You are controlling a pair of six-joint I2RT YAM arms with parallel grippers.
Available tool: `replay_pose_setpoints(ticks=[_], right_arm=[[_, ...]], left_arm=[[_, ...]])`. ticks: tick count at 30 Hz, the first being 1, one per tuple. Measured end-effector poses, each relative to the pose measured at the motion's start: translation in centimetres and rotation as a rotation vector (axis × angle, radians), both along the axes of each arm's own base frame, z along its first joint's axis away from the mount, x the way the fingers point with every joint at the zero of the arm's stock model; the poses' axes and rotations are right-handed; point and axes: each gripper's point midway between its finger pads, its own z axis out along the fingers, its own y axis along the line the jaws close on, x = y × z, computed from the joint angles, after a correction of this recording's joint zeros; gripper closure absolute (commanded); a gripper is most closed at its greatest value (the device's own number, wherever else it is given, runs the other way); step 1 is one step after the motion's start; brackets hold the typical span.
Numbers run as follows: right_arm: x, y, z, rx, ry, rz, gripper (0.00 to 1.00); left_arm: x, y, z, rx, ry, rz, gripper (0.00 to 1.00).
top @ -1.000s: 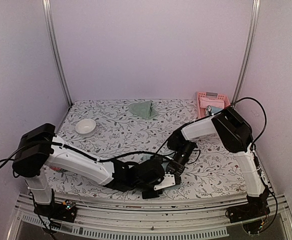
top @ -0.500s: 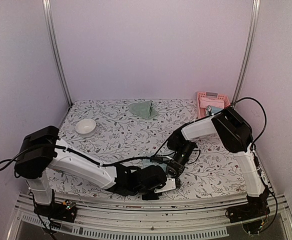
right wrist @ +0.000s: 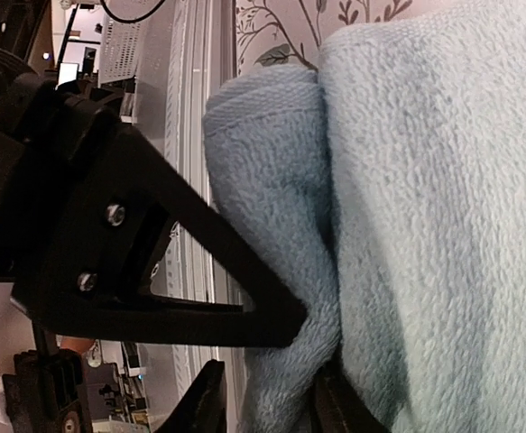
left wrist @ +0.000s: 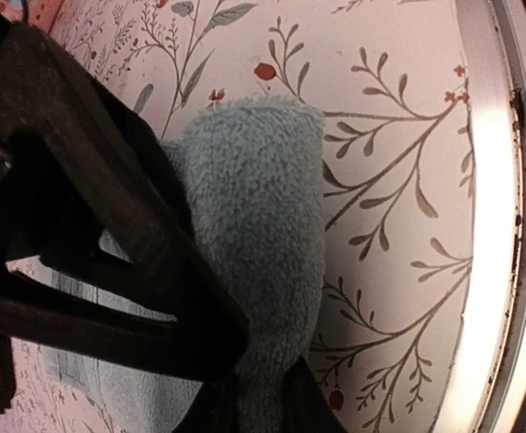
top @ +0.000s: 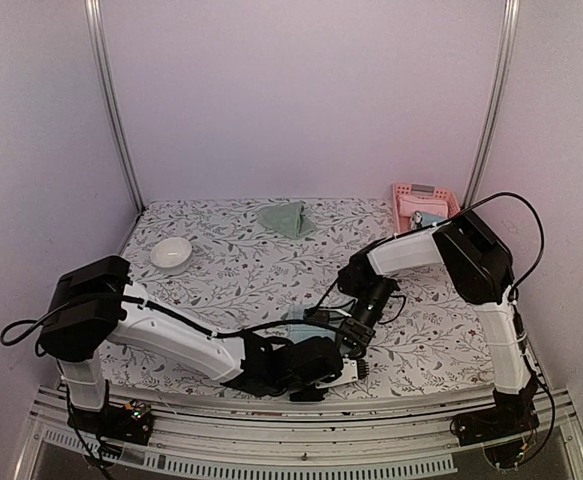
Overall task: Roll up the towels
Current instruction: Roll the towel from the center of the board.
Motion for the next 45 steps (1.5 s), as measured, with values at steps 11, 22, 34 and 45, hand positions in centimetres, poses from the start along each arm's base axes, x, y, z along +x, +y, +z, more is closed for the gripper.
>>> replay_pose_setpoints(ticks=[11,22,34,45], right_arm=[[4.3,-5.8,10.6,0.18,-0.401,-0.143,0.62],[2.5,-8.2,7.1,0.109,-0.805,-0.104,0.59],[1.6,-2.9,2.8,0.072,-1.167,0.162,0.54],[3.2,-1.6,-0.9,0.019,-1.268,0.245,0.91]], left_arm=[[1.2,-1.0,0.3,-0.07,0.376,0.068,0.91],[2.8,-2.0,0.1,-0.214,1.016,0.137,0.9],[3.0,-1.4,-0.1,-0.253,1.27,0.174,0.9],[3.3,-0.9,-0.1,-0.262,1.311,0.185,0.69]])
